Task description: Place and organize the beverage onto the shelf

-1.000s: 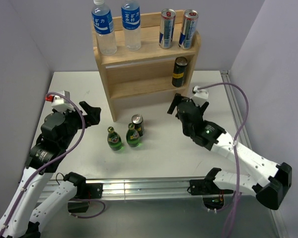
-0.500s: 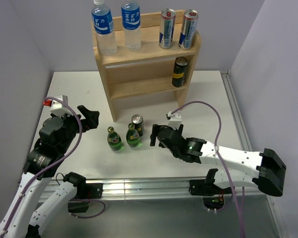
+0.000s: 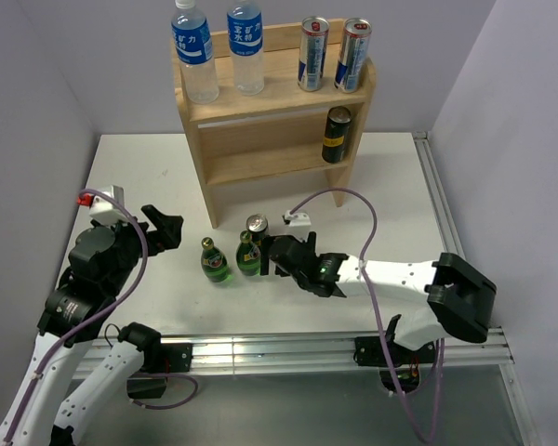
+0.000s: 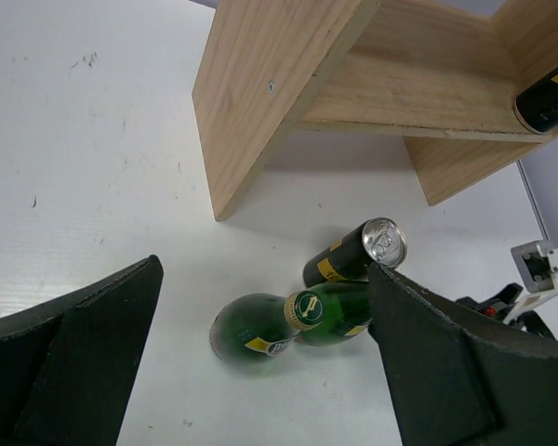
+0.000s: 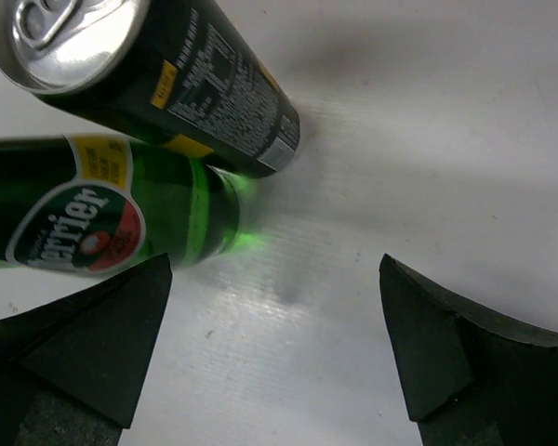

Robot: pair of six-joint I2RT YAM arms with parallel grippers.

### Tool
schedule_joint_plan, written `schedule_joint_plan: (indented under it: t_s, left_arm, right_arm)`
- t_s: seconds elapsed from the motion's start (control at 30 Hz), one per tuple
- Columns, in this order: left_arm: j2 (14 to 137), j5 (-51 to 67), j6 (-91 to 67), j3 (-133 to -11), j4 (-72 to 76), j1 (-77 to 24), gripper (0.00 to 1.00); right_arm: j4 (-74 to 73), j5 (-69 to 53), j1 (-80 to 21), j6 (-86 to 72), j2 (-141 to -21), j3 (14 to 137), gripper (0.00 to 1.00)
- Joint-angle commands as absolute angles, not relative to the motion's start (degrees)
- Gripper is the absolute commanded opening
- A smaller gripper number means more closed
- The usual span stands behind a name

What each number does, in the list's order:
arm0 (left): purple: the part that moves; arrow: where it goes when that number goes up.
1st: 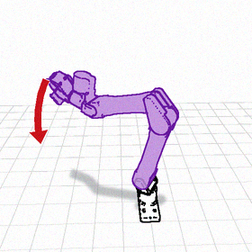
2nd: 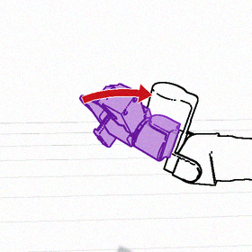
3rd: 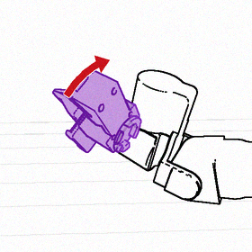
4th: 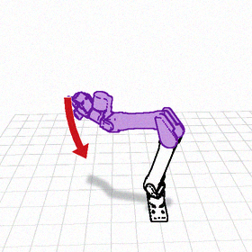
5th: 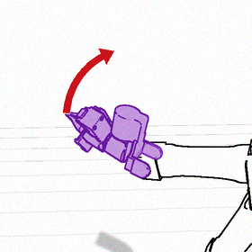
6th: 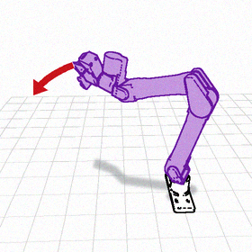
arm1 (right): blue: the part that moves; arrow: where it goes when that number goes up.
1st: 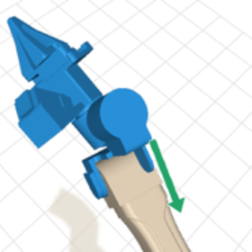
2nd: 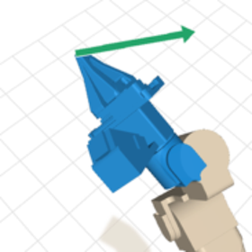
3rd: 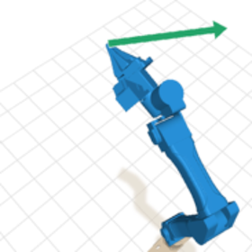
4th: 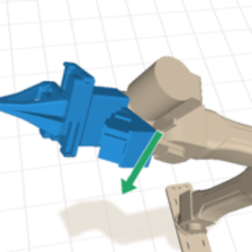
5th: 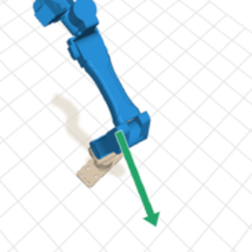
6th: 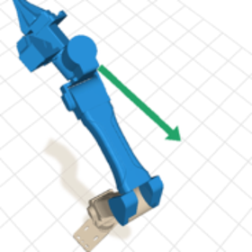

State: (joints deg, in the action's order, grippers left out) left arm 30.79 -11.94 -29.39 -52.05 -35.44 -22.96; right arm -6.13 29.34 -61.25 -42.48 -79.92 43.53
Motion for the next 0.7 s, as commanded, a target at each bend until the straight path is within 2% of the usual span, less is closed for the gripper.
schedule_joint_plan:
  t_s: [0.0,0.67]
  left_arm:
    - [30.0,-12.8,-28.6,-53.3,-36.5,-23.1,0.99]
    - [30.2,-12.2,-25.1,-53.4,-37.7,-23.1,0.99]
  right_arm:
    - [-1.9,30.4,-61.4,-41.0,-83.8,48.5,1.00]
    - [1.4,33.8,-59.2,-38.8,-95.9,57.0,1.00]
